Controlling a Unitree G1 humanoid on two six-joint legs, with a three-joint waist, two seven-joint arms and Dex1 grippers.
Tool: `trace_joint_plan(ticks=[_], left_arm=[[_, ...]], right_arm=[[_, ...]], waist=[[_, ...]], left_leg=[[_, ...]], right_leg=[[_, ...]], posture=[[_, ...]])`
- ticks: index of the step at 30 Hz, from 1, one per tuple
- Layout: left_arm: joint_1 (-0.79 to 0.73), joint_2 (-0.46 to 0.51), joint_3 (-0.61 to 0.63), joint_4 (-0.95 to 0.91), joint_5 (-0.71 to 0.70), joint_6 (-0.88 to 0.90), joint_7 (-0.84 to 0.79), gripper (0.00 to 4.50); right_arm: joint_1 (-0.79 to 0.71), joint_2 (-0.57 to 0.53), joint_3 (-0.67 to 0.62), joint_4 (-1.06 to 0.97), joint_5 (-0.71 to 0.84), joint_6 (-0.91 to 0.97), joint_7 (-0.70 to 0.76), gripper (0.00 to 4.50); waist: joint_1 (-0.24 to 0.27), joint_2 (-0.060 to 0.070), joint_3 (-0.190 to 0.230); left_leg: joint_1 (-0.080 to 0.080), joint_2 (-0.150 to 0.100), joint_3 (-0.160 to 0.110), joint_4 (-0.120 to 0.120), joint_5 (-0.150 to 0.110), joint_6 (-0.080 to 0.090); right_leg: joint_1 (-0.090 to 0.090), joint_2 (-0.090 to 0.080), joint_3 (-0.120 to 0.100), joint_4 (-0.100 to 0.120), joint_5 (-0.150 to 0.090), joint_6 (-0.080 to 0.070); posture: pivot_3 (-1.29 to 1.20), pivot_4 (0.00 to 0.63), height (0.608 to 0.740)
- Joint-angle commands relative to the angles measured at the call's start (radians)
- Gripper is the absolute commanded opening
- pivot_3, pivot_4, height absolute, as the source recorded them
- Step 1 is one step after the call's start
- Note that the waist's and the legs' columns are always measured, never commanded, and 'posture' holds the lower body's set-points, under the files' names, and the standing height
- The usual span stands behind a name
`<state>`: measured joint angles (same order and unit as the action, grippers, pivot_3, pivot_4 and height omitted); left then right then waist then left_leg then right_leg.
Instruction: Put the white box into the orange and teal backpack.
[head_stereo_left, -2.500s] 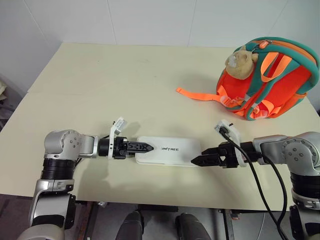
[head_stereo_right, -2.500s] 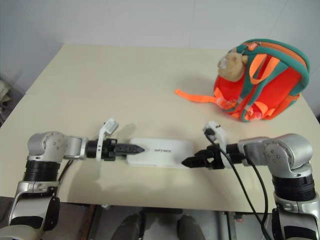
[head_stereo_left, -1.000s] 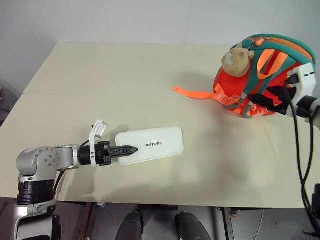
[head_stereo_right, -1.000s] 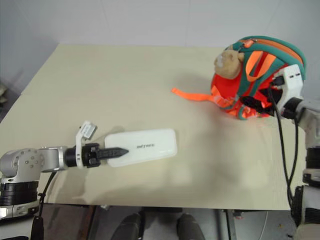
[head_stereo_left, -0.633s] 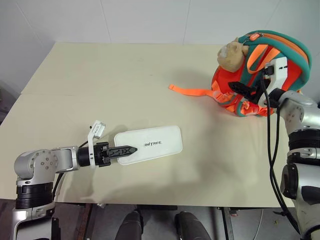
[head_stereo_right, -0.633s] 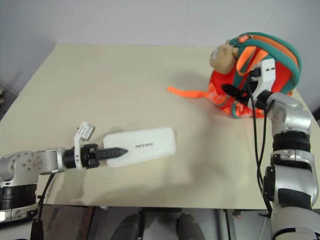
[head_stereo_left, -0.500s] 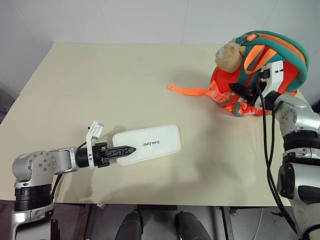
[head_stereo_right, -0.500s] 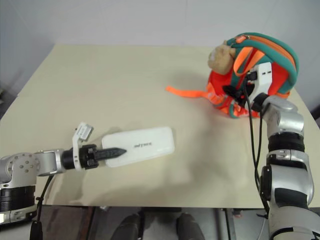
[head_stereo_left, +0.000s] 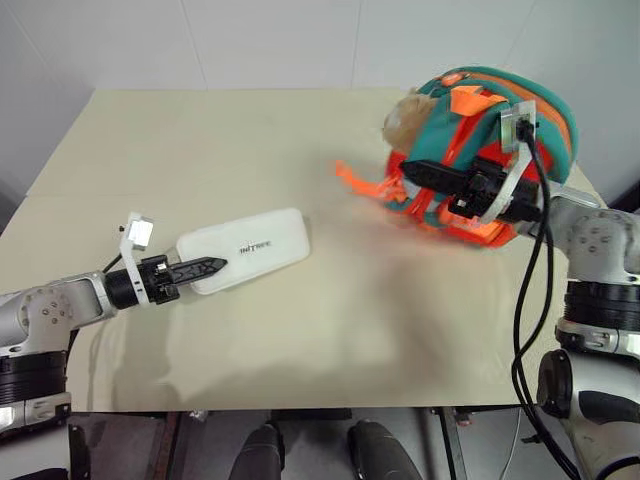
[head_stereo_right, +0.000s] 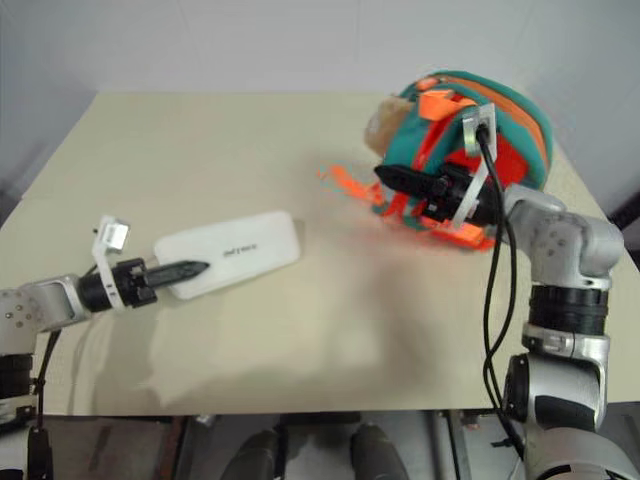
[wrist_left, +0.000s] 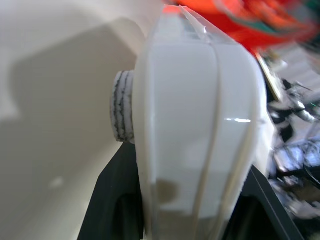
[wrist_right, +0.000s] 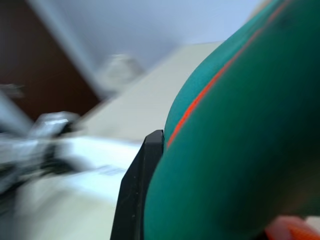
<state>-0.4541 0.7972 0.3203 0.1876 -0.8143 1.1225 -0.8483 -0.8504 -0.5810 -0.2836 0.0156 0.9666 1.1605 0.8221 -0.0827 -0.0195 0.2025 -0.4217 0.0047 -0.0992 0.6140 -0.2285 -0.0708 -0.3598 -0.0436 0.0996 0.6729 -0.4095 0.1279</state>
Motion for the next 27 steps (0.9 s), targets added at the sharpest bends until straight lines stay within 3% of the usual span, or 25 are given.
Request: trace_joint_plan(ticks=[1,3,6,9,17,27], left_arm=[[-0.006,0.036,-0.001,0.077,0.067,-0.079,-0.018,1.27],[-0.005,0.036,-0.001,0.110,0.081,-0.109,-0.027,1.27],[0.018,0.036,-0.008,0.129,0.093,-0.145,-0.047,1.27],[0.051,0.031,-0.010,0.138,0.097,-0.171,-0.057,1.27],[0.111,0.007,0.006,0.007,0.043,-0.196,-0.083,1.27],[0.140,0.032,0.182,-0.322,-0.150,-0.170,-0.116,1.27]], right_arm=[[-0.007,-0.022,-0.088,-0.159,0.310,0.196,-0.097,0.43],[0.041,-0.066,-0.096,-0.196,0.523,0.245,-0.212,0.43],[0.168,-0.219,-0.024,-0.265,0.885,0.176,-0.380,0.43],[0.282,-0.326,0.010,-0.324,1.006,0.104,-0.386,0.43],[0.437,-0.457,0.035,-0.296,0.985,0.080,-0.357,0.43],[0.413,-0.433,0.107,-0.144,0.592,0.100,-0.095,0.43]], waist=[[0.000,0.000,0.000],[0.002,0.000,0.000],[0.008,0.000,0.000],[0.008,0.000,0.000],[0.009,-0.001,0.000],[0.041,-0.001,0.000]], left_leg=[[0.000,0.000,0.000,0.000,0.000,0.000],[0.000,0.001,0.000,0.000,0.000,0.001],[0.000,0.002,0.000,0.000,-0.001,0.002],[-0.001,0.001,0.001,0.000,-0.002,0.004],[0.001,0.005,0.001,0.002,-0.002,0.005],[-0.001,0.006,0.001,0.000,-0.002,0.004]], right_leg=[[0.000,0.000,0.000,-0.001,0.000,0.000],[0.000,-0.001,0.000,-0.001,0.000,0.000],[0.001,-0.003,0.000,-0.003,0.000,0.000],[0.003,-0.003,0.000,-0.006,0.000,0.000],[0.003,-0.001,0.001,-0.003,0.002,-0.003],[0.001,0.000,0.001,-0.007,0.002,-0.003]], posture=[[0.00,0.150,0.740],[0.00,0.150,0.740],[0.00,0.150,0.740],[0.00,0.150,0.740],[0.00,0.150,0.740],[0.00,0.150,0.740]])
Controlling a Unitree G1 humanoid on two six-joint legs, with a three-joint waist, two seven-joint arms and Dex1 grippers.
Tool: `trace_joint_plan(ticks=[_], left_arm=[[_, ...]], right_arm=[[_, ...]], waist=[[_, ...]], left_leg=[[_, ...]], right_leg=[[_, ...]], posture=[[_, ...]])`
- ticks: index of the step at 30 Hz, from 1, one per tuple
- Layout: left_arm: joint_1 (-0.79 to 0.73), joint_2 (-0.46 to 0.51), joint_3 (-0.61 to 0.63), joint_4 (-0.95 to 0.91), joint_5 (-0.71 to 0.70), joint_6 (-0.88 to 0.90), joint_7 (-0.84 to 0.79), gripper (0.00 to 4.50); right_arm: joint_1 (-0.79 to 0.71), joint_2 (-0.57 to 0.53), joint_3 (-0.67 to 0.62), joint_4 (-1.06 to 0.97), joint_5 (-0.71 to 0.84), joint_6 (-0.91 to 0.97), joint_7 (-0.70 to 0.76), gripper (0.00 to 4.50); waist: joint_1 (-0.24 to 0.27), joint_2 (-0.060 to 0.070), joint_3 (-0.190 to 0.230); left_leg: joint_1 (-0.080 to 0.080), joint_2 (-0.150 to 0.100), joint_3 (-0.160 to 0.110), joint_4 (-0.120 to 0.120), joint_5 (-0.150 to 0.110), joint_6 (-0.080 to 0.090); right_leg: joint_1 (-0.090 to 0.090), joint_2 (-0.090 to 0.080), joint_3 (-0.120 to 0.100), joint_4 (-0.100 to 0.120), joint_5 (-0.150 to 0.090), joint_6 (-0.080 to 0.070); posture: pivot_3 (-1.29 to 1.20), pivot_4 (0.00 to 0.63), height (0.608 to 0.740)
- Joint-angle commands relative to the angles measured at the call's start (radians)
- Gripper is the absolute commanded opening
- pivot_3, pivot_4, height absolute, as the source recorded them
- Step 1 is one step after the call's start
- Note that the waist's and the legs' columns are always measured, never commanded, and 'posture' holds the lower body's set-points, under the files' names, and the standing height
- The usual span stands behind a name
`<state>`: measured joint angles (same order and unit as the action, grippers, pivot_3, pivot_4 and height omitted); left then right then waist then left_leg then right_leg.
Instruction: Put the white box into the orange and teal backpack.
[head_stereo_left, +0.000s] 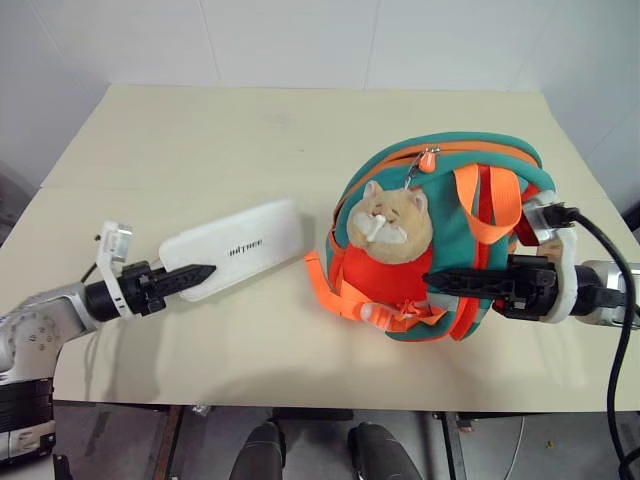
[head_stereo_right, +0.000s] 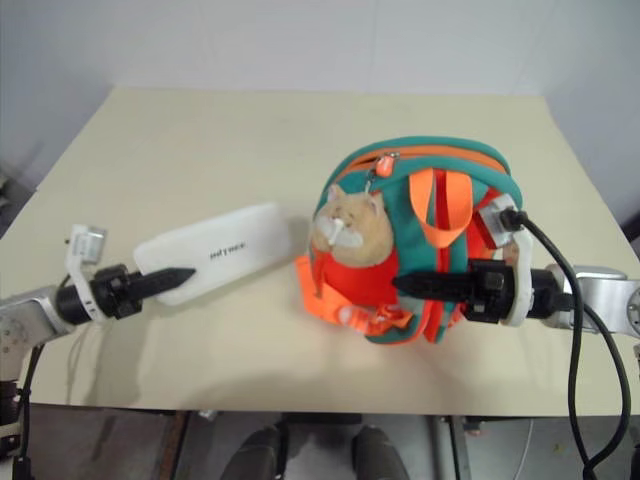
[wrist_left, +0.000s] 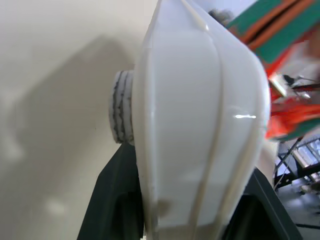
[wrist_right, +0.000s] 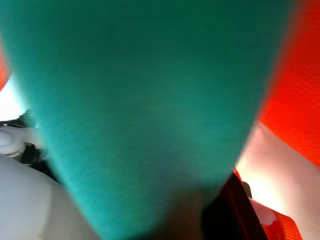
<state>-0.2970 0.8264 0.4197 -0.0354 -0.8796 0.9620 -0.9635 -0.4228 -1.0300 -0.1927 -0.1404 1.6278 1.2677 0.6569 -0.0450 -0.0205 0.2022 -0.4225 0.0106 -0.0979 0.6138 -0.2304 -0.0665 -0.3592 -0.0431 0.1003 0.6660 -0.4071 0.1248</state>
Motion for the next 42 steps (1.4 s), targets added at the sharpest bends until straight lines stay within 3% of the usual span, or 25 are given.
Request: trace_joint_plan(ticks=[1,5,12,20,29,34,42], left_arm=[[-0.028,-0.007,0.101,-0.129,-0.115,-0.003,0.021,1.27],[-0.015,-0.016,0.137,-0.289,-0.253,0.040,0.081,1.27],[-0.095,-0.011,0.052,-0.309,-0.273,0.020,0.096,1.27],[-0.290,0.006,-0.197,-0.140,0.005,-0.197,-0.095,1.27],[-0.423,0.004,-0.365,0.058,0.299,-0.537,-0.269,1.27],[-0.486,-0.023,-0.402,0.164,0.418,-0.744,-0.322,1.27],[-0.528,-0.039,-0.442,0.196,0.478,-0.873,-0.411,1.27]], right_arm=[[-0.018,0.024,0.027,0.021,-0.104,-0.010,0.092,0.43],[-0.033,0.056,0.072,0.050,-0.233,-0.029,0.172,0.43],[-0.052,0.115,0.089,0.067,-0.350,-0.037,0.236,0.43],[-0.016,0.156,0.056,0.024,-0.375,-0.027,0.233,0.43],[0.008,0.185,0.019,0.003,-0.379,-0.018,0.206,0.43],[0.015,0.202,0.006,-0.006,-0.379,-0.012,0.192,0.43],[0.013,0.219,0.008,-0.003,-0.388,-0.015,0.186,0.43]], waist=[[0.006,0.000,0.000],[0.015,0.000,0.000],[0.017,0.000,0.000],[0.020,0.000,0.000],[0.019,0.000,0.000],[0.019,0.000,0.000],[0.018,0.000,0.000]], left_leg=[[0.000,0.000,0.000,0.000,0.000,0.000],[0.000,-0.001,0.000,0.000,0.000,0.000],[0.001,-0.001,0.001,0.001,0.000,0.000],[0.001,-0.006,0.001,0.002,0.000,-0.001],[0.000,-0.008,0.000,0.002,0.001,0.000],[0.000,-0.008,0.000,0.002,0.001,0.001],[0.000,-0.008,0.000,0.002,0.001,0.001]], right_leg=[[0.000,0.000,0.000,0.000,0.000,0.000],[0.001,0.000,0.000,-0.001,0.000,0.000],[0.002,0.004,0.000,0.000,0.001,0.000],[0.003,0.004,0.000,-0.001,0.002,0.000],[0.003,0.003,-0.001,-0.002,0.002,0.000],[0.004,0.002,-0.001,-0.002,0.002,0.001],[0.003,0.002,-0.001,-0.001,0.002,0.001]], posture=[[0.00,0.150,0.740],[0.00,0.150,0.740],[0.00,0.150,0.740],[0.00,0.150,0.740],[0.00,0.150,0.740],[0.00,0.150,0.740],[0.00,0.150,0.740]])
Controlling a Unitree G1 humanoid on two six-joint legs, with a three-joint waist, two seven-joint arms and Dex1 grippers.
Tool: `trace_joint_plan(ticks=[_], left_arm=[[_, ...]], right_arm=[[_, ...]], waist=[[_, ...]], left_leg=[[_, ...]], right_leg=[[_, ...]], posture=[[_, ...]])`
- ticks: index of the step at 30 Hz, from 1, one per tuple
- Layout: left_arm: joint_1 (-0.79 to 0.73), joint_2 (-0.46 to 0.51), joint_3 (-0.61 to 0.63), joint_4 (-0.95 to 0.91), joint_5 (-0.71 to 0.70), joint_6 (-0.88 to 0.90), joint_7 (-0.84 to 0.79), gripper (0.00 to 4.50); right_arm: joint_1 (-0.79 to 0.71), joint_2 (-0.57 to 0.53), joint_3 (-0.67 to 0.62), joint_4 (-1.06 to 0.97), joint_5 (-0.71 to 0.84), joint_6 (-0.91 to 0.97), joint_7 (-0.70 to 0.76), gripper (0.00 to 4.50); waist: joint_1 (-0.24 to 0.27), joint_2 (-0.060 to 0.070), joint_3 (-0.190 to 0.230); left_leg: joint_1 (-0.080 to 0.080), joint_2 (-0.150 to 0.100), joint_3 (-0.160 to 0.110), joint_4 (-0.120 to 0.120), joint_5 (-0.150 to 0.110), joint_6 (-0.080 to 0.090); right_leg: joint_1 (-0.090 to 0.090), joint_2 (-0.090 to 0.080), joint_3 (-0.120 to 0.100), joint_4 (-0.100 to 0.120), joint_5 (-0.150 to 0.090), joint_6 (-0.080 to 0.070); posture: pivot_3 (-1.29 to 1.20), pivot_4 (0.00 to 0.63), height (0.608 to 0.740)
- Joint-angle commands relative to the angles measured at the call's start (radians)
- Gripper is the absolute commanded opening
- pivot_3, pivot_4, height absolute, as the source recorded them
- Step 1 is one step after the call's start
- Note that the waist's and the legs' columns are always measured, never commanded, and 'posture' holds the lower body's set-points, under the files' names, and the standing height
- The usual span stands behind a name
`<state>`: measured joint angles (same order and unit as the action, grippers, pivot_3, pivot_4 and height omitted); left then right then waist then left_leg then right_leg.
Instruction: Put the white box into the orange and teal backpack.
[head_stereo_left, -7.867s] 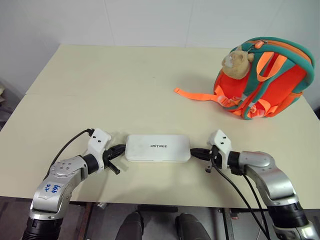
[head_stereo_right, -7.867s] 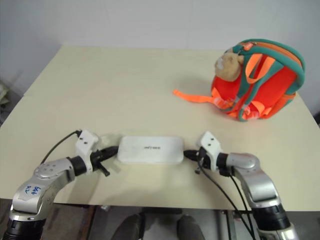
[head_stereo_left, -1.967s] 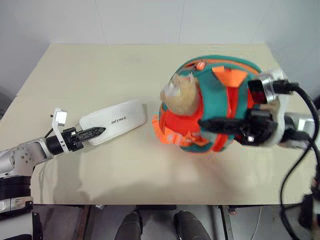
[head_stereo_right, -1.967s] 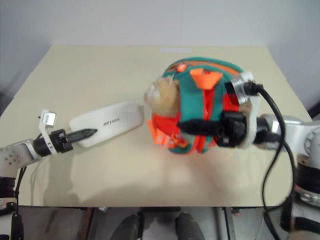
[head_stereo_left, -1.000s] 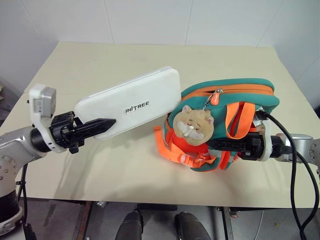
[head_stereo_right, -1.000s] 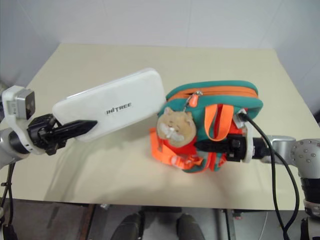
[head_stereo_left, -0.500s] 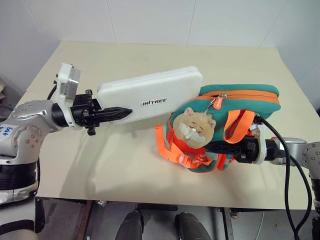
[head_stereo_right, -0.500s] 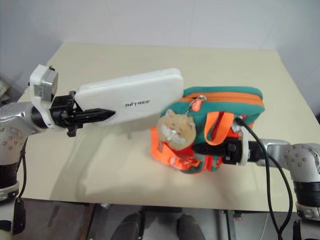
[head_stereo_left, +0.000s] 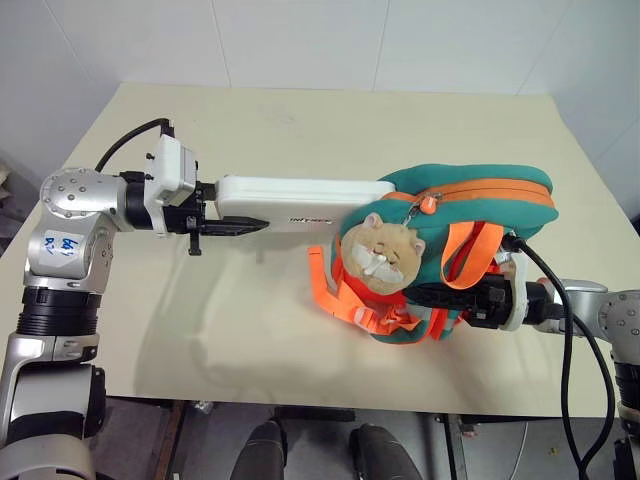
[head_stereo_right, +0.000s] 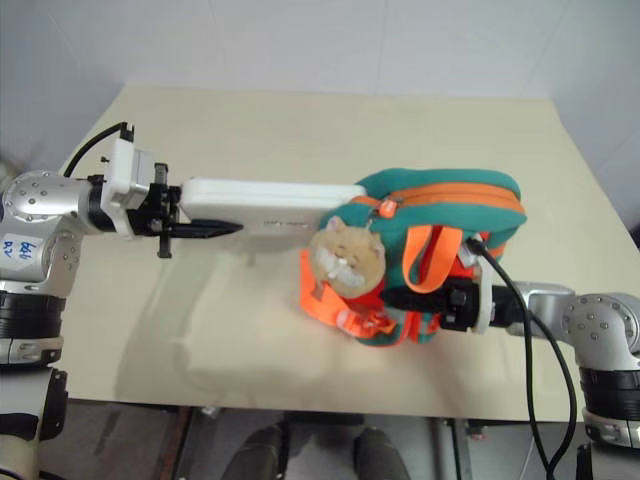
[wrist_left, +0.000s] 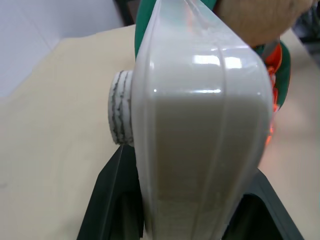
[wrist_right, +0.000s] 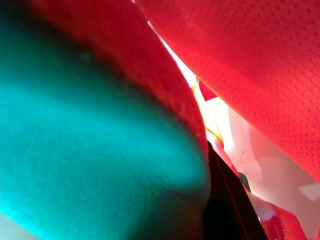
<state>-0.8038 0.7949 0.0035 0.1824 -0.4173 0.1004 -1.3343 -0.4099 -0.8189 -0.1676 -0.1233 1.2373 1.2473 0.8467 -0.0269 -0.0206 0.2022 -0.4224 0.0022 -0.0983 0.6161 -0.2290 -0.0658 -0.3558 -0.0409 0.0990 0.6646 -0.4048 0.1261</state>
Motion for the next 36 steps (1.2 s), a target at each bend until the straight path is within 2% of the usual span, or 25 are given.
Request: trace_joint_plan(ticks=[1,5,12,17,19,26,31,34,36], left_arm=[[-0.028,-0.016,-0.031,-0.030,0.006,-0.002,-0.047,1.27],[-0.089,-0.040,-0.084,-0.060,-0.013,0.070,-0.109,1.27],[-0.260,-0.106,-0.185,0.018,0.031,0.141,-0.193,1.27],[-0.386,-0.223,-0.259,0.147,0.180,0.124,-0.098,1.27],[-0.408,-0.282,-0.273,0.150,0.199,0.168,-0.053,1.27],[-0.386,-0.447,-0.314,0.043,0.228,0.321,0.052,1.27],[-0.387,-0.561,-0.353,0.117,0.301,0.297,0.129,1.27],[-0.391,-0.595,-0.342,0.163,0.320,0.272,0.151,1.27],[-0.387,-0.587,-0.333,0.178,0.328,0.257,0.141,2.03]], right_arm=[[-0.004,0.011,-0.015,-0.018,0.000,0.005,-0.004,0.43],[-0.020,0.022,-0.002,-0.009,-0.011,0.005,0.003,0.43],[-0.039,0.041,0.013,0.001,-0.035,0.005,0.015,0.43],[-0.037,0.065,0.013,-0.008,-0.044,0.007,0.009,0.43],[-0.031,0.075,0.008,-0.015,-0.043,0.007,0.002,0.43],[-0.013,0.105,-0.011,-0.036,-0.042,0.014,-0.024,0.43],[-0.012,0.125,-0.016,-0.042,-0.049,0.017,-0.034,0.43],[-0.014,0.135,-0.017,-0.047,-0.051,0.019,-0.041,0.43],[-0.014,0.136,-0.022,-0.049,-0.049,0.022,-0.043,0.39]], waist=[[0.000,0.000,0.000],[-0.001,0.000,0.000],[-0.003,0.000,0.000],[-0.001,0.000,0.000],[-0.001,0.000,0.000],[0.004,-0.001,0.001],[0.002,-0.002,0.001],[0.000,-0.002,0.001],[-0.003,-0.002,0.001]], left_leg=[[0.000,0.000,0.000,0.000,0.000,0.000],[0.000,0.000,0.000,0.001,0.000,0.001],[0.000,0.000,0.000,0.002,0.000,0.001],[-0.001,-0.002,-0.001,0.004,0.000,0.001],[-0.001,-0.002,-0.001,0.005,0.000,0.001],[-0.001,-0.002,-0.002,0.007,0.000,0.001],[-0.002,-0.003,-0.002,0.010,0.000,0.001],[-0.001,-0.003,-0.002,0.011,0.000,0.002],[-0.001,-0.003,-0.002,0.011,0.000,0.002]], right_leg=[[0.000,0.000,0.000,0.000,0.000,0.000],[0.000,0.000,0.000,0.002,0.000,0.000],[-0.001,0.001,0.000,0.003,0.000,0.000],[0.000,0.000,0.000,0.004,0.000,0.000],[0.000,0.000,0.000,0.004,0.000,0.000],[0.000,0.000,-0.001,0.007,0.000,0.001],[0.001,-0.001,0.000,0.008,0.001,0.002],[0.001,-0.001,0.000,0.009,0.001,0.002],[0.001,0.000,0.000,0.009,0.001,0.002]], posture=[[0.00,0.150,0.740],[0.00,0.150,0.740],[0.00,0.150,0.740],[0.00,0.150,0.740],[0.00,0.150,0.740],[0.00,0.150,0.740],[0.00,0.150,0.740],[0.00,0.150,0.740],[0.00,0.150,0.740]])
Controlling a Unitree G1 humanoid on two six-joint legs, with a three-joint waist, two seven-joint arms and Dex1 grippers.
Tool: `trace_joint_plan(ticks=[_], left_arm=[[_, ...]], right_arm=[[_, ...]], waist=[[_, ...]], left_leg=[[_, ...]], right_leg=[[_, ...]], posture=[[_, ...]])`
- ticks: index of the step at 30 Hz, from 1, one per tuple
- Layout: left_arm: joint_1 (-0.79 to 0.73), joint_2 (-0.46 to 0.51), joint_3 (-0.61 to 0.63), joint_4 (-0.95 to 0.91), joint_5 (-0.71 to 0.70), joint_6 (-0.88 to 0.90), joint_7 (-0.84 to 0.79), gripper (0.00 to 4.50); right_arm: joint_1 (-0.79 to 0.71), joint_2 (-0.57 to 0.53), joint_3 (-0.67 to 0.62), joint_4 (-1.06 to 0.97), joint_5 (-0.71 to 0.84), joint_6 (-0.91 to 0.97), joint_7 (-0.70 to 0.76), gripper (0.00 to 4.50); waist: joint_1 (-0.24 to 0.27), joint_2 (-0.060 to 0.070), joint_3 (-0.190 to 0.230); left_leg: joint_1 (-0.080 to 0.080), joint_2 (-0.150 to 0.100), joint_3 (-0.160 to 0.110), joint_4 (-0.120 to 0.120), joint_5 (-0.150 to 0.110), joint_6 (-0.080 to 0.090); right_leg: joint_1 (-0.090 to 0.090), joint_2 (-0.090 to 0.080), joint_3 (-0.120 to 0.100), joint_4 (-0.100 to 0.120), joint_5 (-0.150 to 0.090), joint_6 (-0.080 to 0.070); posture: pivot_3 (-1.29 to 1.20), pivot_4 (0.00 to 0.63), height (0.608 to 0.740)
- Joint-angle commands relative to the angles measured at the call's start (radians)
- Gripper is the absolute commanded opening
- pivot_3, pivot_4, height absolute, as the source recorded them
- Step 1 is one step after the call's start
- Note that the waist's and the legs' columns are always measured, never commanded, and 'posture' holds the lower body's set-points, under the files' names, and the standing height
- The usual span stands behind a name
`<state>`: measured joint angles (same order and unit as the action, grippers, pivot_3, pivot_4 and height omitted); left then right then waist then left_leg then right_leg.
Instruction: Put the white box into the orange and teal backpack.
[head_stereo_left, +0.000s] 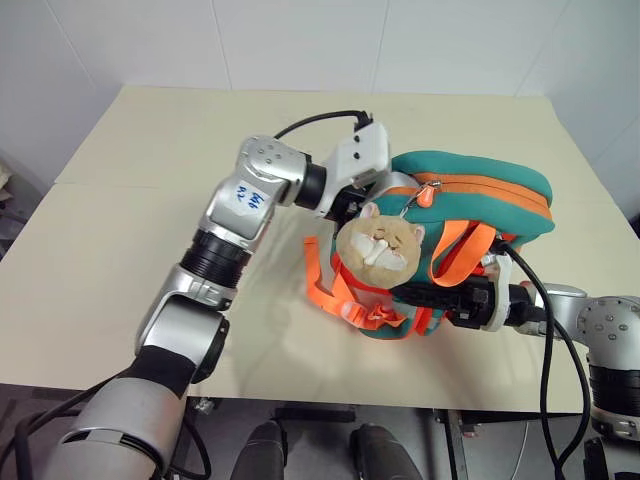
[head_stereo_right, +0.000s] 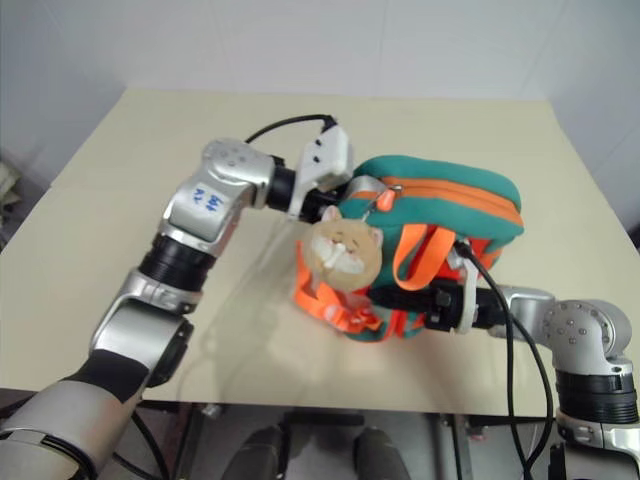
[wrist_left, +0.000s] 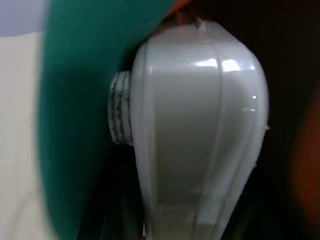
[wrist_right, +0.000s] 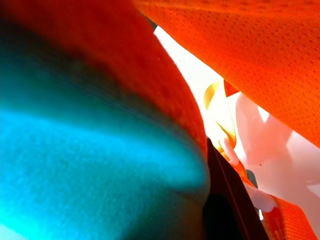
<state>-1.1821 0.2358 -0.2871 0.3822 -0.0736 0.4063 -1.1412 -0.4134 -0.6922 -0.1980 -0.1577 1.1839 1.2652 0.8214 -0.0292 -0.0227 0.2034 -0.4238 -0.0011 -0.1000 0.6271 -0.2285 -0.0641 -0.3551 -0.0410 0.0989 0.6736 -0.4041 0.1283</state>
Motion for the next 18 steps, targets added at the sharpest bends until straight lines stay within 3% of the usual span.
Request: trace_joint_plan(ticks=[1,5,9,14,18], left_arm=[[-0.006,-0.019,-0.038,-0.018,-0.016,-0.056,-0.061,2.24],[-0.002,0.044,0.008,-0.021,-0.036,-0.066,-0.089,3.40],[0.008,0.173,0.112,-0.072,-0.141,-0.051,-0.204,4.49],[0.050,0.359,0.181,-0.134,-0.210,-0.020,-0.305,4.49],[0.106,0.434,0.232,-0.272,-0.301,0.065,-0.325,4.49]], right_arm=[[-0.010,0.009,0.005,-0.015,0.006,0.006,-0.018,0.39],[0.000,0.005,-0.002,-0.016,0.003,0.004,-0.021,0.39],[-0.002,0.008,-0.001,-0.014,0.002,0.001,-0.025,0.39],[-0.010,0.013,0.007,-0.001,-0.009,-0.005,-0.024,0.39],[-0.020,0.015,0.016,0.013,-0.026,-0.008,-0.013,0.39]], waist=[[0.000,0.000,0.000],[-0.002,0.000,0.000],[-0.010,0.000,0.000],[-0.016,0.000,0.000],[-0.006,0.000,0.000]], left_leg=[[0.000,0.000,0.000,0.000,0.000,0.000],[0.000,0.000,0.001,-0.001,0.000,0.000],[0.000,0.001,0.001,-0.003,0.000,0.000],[0.000,0.002,0.001,-0.006,0.001,-0.001],[0.000,0.002,0.001,-0.006,0.001,-0.001]], right_leg=[[0.000,0.000,0.000,0.000,0.000,0.000],[0.000,0.000,0.000,-0.001,0.000,0.000],[-0.002,0.001,0.001,0.000,0.000,0.000],[-0.003,0.001,0.001,-0.001,0.000,0.000],[-0.002,-0.001,0.001,-0.002,0.000,0.000]], posture=[[0.00,0.150,0.740],[0.00,0.150,0.740],[0.00,0.150,0.740],[0.00,0.150,0.740],[0.00,0.150,0.740]])
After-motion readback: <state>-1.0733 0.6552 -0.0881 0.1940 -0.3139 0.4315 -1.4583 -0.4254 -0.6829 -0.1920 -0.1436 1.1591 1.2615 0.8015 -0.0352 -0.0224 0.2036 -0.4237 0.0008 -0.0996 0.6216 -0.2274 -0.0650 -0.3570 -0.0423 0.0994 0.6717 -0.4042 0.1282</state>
